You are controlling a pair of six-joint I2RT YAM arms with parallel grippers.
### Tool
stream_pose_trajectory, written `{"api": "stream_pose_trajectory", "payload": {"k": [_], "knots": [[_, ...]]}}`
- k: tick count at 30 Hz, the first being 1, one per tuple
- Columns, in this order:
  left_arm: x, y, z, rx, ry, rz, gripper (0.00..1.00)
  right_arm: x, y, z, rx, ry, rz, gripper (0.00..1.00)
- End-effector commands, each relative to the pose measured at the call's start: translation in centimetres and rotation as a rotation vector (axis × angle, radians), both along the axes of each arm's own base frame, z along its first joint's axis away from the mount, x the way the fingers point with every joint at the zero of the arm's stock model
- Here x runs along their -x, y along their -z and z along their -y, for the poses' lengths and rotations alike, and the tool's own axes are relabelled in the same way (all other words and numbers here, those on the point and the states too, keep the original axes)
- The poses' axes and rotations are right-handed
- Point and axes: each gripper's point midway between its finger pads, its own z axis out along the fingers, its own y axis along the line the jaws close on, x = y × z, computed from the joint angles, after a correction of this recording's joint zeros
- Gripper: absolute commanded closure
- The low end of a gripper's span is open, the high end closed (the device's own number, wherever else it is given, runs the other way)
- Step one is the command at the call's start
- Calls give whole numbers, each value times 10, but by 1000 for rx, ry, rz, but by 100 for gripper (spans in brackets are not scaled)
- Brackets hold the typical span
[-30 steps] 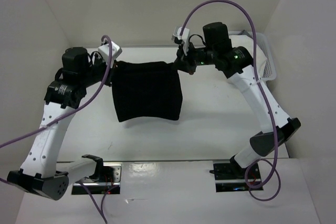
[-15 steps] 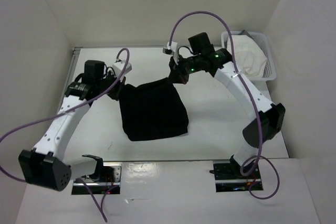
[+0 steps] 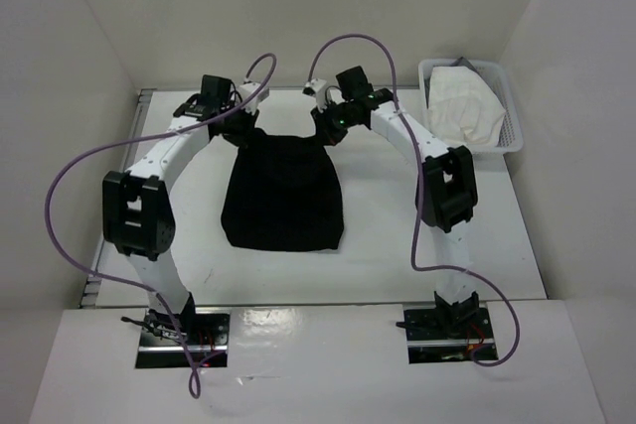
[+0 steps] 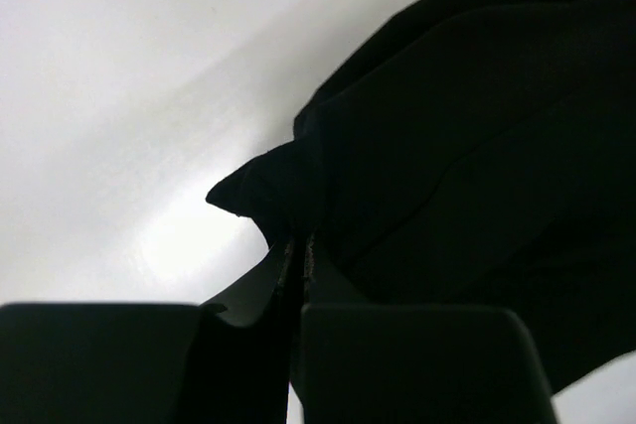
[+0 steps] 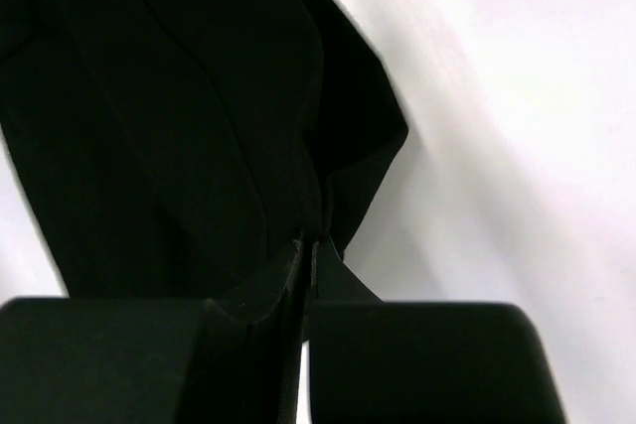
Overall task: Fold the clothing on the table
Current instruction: Flatten the skirt out
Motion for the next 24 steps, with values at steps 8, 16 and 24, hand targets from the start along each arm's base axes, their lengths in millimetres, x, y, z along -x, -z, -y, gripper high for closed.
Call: {"api": "stream_pose_trajectory", "payload": {"k": [8,16,24], "knots": [[-88,3,0,32,-92,91,79,-106,-34,6,-57,238,186,100],[-110,2,-25,60,-237,88,1,-160,-57,48,10,582,307,23],[-39,48,-38,53,-248,-136,1,-101,-67,73,60,493,255,20]]}}
